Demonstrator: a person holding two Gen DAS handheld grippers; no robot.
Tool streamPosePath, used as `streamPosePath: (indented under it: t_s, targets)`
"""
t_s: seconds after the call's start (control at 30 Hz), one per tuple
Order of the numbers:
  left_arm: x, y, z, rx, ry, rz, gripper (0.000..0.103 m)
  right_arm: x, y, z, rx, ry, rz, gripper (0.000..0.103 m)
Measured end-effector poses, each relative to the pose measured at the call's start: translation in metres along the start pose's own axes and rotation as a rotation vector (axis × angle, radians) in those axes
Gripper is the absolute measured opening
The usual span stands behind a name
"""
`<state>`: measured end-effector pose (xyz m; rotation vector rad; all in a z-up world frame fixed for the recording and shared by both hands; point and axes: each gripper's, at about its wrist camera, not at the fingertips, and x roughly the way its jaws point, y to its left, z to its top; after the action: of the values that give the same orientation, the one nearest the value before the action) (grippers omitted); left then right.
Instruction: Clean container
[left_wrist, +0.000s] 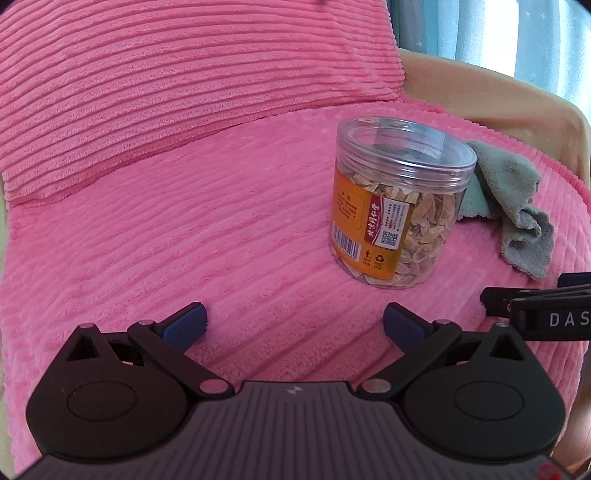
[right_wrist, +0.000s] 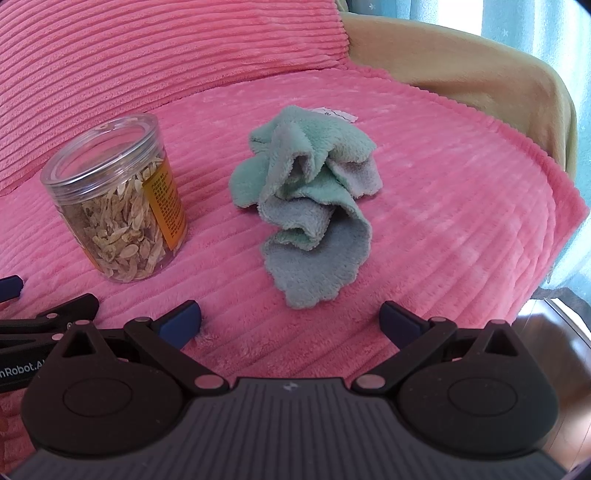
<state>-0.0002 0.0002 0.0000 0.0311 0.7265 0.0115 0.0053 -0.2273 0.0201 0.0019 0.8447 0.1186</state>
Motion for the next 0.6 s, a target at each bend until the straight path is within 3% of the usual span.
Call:
streamPosePath:
  t_s: [0.6]
  targets:
    - [-0.003, -0.008, -0.001, 0.029, 0.001, 0.018, 0.102, 0.001, 0.006, 0.000, 0.003, 0.001, 0.006, 0.102]
